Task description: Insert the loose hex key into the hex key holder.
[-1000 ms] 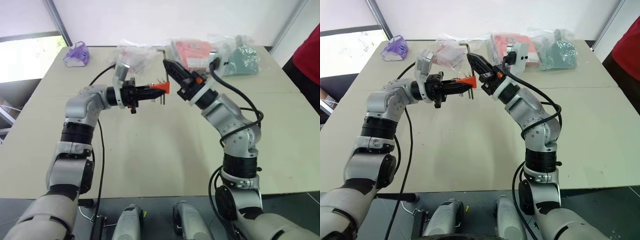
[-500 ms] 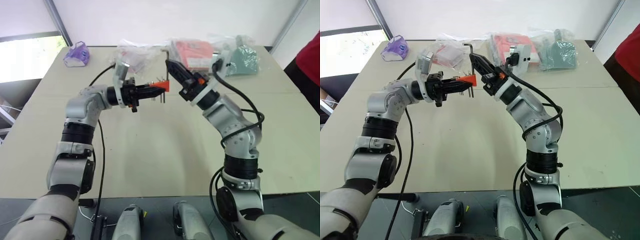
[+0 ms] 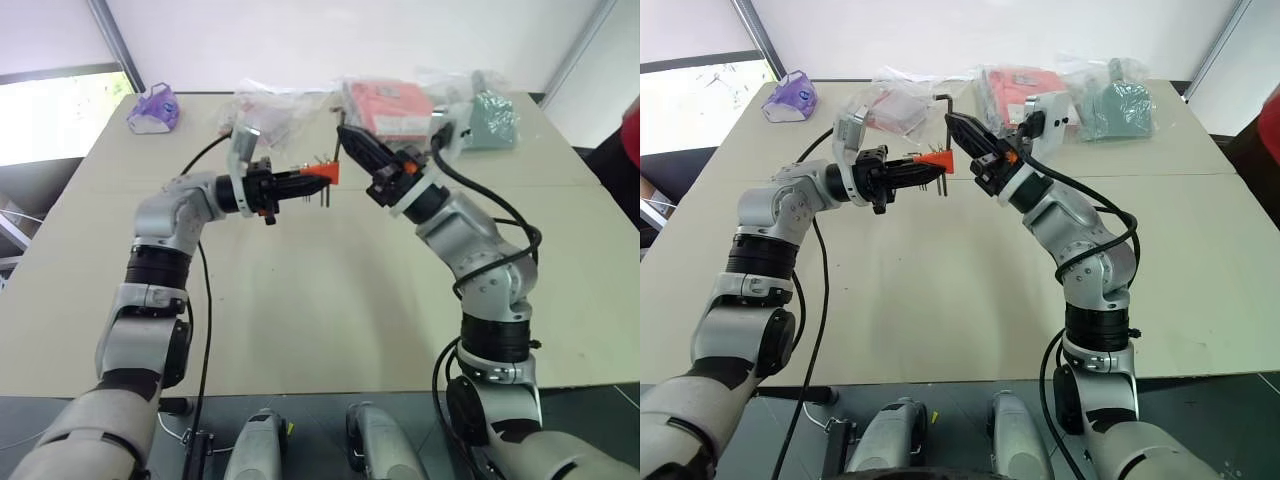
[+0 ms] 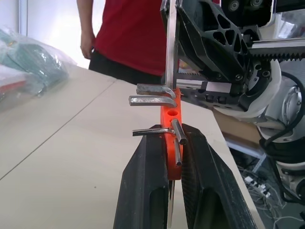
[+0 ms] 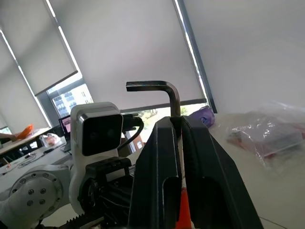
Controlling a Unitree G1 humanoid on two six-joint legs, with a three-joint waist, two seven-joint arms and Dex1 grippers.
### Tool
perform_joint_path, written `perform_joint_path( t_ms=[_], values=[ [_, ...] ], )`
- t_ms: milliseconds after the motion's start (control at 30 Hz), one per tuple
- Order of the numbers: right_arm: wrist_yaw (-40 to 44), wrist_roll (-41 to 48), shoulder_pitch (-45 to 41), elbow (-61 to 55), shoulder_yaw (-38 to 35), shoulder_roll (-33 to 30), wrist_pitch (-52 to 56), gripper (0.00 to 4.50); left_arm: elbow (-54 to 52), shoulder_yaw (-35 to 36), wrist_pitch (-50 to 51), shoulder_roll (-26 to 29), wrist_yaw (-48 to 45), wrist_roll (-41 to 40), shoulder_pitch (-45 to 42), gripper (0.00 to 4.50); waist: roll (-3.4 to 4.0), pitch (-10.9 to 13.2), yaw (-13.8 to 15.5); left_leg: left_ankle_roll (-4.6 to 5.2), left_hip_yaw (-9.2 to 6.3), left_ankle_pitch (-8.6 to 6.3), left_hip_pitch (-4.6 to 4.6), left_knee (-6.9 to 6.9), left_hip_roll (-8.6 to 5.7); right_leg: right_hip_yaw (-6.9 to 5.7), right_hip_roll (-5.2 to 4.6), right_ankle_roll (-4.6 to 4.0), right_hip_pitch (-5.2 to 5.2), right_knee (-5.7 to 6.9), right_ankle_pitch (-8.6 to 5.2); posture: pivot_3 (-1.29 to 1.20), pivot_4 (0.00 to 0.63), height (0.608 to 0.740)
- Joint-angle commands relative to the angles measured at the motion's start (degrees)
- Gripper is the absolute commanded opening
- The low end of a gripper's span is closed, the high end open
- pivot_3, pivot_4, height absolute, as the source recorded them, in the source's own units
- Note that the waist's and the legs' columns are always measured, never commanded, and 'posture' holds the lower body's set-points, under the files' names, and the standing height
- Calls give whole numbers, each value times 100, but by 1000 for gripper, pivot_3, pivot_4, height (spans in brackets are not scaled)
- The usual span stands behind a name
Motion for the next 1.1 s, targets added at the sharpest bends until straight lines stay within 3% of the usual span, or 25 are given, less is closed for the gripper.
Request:
perform_joint_path(
  t_ms=[33, 367, 467, 667, 833, 1100],
  values=[
    [97, 65, -14, -49, 118, -25, 42, 38, -239, 170, -154, 60, -13, -86, -116, 0, 0, 0, 2, 0, 0, 0, 0, 0, 0, 0, 0, 0, 0, 0, 0, 0, 150, 740],
    [34, 84, -60, 52, 17, -14, 14, 38, -243, 112, -209, 65, -7, -32, -42, 0, 0, 0, 6, 0, 0, 0, 0, 3, 0, 0, 0, 0, 1, 1, 0, 0, 150, 740],
    [101, 239, -62, 32, -74, -23, 50, 1012, -224, 87, -236, 85, -30, 14, -4, 0, 0, 0, 7, 0, 0, 0, 0, 3, 0, 0, 0, 0, 1, 1, 0, 0, 150, 740],
    [76, 299, -158, 56, -266, -200, 1, 4027, -210, 30, -251, 179, -93, 92, 120, 0, 0, 0, 8, 0, 0, 0, 0, 4, 0, 0, 0, 0, 1, 3, 0, 0, 150, 740],
    [324, 410, -167, -185, -328, -508, 9, 4027, -302, 27, -130, 340, -88, 107, 330, 0, 0, 0, 9, 0, 0, 0, 0, 5, 0, 0, 0, 0, 1, 4, 0, 0, 150, 740],
    [1900, -1002, 423, -989, 1416, -2305, -437, 4027, -759, 432, 1319, 711, 479, -404, 1253, 0, -1, 0, -12, 0, 1, 0, 3, 5, 1, 3, 2, 0, 1, 2, -1, 0, 150, 740]
  ],
)
